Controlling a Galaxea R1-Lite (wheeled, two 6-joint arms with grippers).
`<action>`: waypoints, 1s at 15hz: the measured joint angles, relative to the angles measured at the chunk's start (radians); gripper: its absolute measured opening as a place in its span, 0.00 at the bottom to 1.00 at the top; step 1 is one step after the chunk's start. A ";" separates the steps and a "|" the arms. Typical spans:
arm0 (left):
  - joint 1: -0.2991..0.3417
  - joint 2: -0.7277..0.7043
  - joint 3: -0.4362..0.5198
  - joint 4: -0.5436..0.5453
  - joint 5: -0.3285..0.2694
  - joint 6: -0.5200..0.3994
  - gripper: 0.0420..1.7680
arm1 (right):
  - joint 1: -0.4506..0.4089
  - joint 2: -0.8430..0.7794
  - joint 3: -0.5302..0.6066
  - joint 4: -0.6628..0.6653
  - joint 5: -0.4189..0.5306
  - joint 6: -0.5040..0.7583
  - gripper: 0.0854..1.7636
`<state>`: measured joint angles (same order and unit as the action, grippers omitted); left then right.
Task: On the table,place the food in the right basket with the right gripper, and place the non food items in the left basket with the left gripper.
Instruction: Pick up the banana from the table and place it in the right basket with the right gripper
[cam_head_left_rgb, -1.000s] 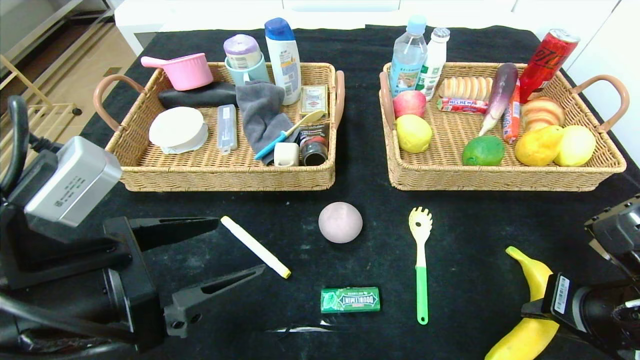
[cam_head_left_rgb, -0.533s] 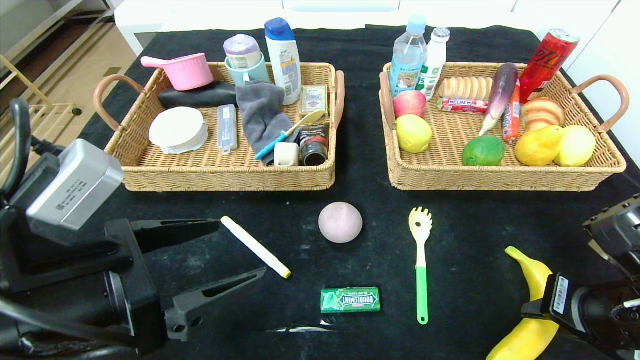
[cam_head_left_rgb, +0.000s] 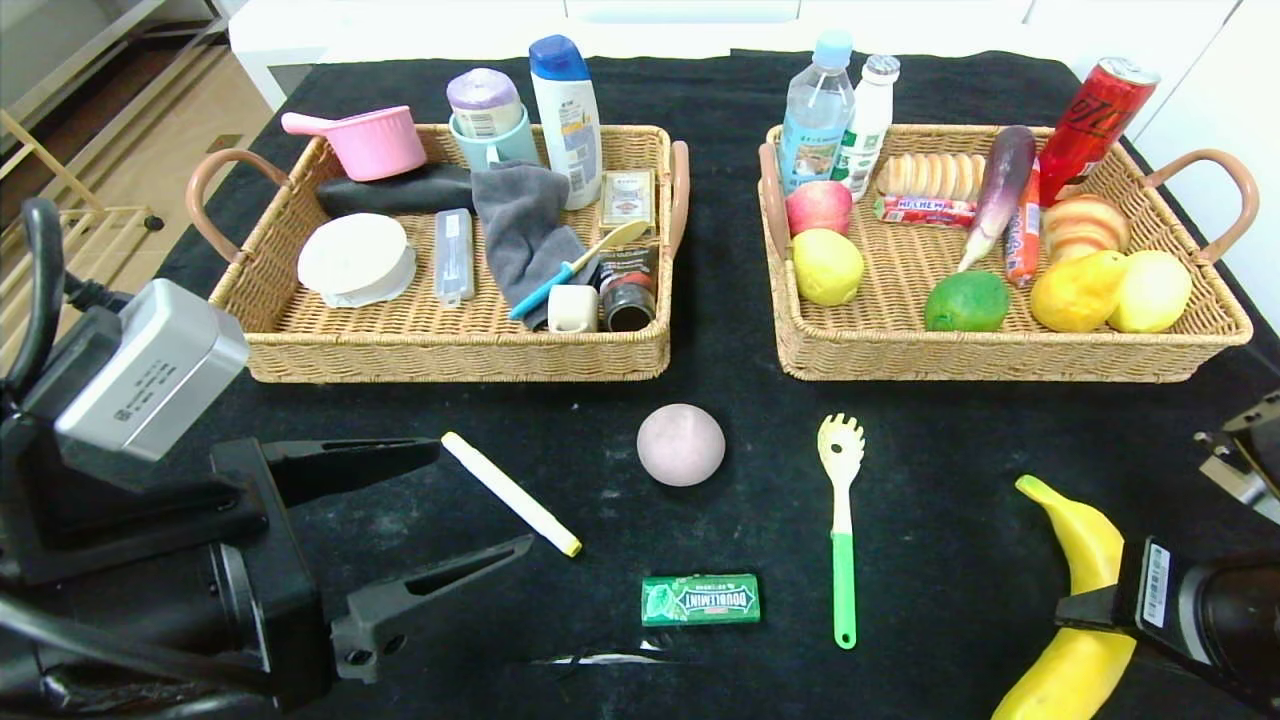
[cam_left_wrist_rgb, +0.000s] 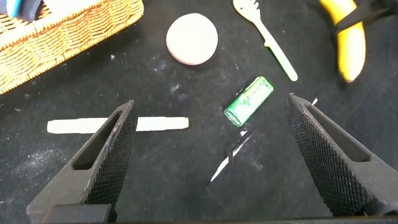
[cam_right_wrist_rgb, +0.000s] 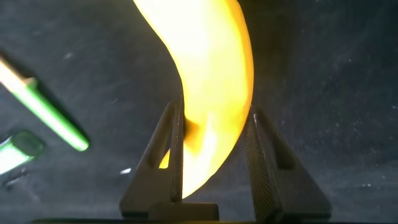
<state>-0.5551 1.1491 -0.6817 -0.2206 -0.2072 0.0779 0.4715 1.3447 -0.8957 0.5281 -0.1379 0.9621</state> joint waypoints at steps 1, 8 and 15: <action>0.000 0.001 0.000 0.000 0.000 0.000 0.97 | 0.001 -0.012 -0.021 0.025 0.000 -0.008 0.34; 0.000 0.003 0.002 0.001 0.000 0.000 0.97 | -0.011 -0.028 -0.318 0.136 -0.001 -0.086 0.34; 0.000 0.002 0.004 0.001 -0.001 0.000 0.97 | -0.029 0.118 -0.638 0.160 -0.008 -0.143 0.34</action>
<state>-0.5547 1.1513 -0.6779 -0.2191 -0.2081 0.0779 0.4430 1.4628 -1.5336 0.6883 -0.1457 0.8187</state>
